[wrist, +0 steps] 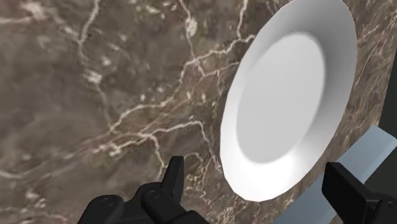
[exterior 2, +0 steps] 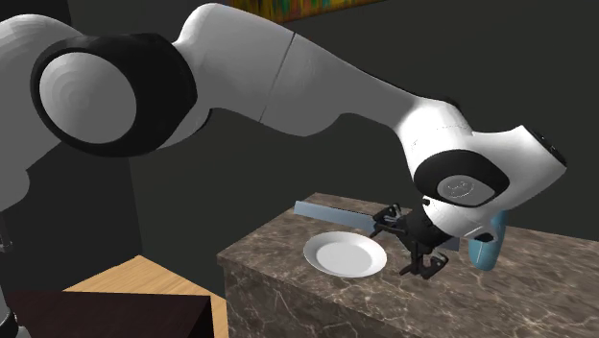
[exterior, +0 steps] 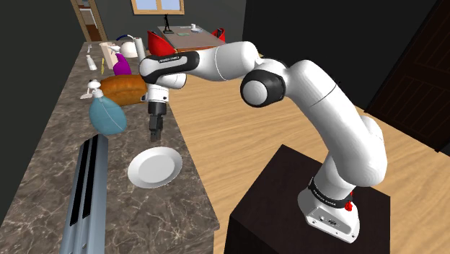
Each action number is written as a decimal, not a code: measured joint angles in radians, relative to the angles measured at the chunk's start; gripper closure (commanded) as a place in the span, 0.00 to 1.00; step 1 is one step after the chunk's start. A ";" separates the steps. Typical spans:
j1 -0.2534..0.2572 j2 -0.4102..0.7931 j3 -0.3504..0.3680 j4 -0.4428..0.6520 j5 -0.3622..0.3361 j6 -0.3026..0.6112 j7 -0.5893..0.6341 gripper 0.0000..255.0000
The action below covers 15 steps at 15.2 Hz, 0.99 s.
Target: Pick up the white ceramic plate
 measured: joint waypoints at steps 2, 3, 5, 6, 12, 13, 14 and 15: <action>-0.002 0.017 0.000 0.004 0.000 0.009 -0.010 0.00; -0.001 0.026 0.000 0.007 0.000 0.014 -0.013 0.00; 0.001 0.038 0.001 0.004 0.001 0.027 -0.020 0.00; 0.001 0.041 0.001 0.006 0.001 0.029 -0.021 0.00; 0.001 0.043 0.001 0.003 0.001 0.033 -0.024 1.00; 0.001 0.043 0.001 0.004 0.001 0.033 -0.024 1.00; 0.001 0.044 0.001 0.004 0.001 0.032 -0.024 1.00; 0.001 0.044 0.001 0.004 0.001 0.033 -0.024 1.00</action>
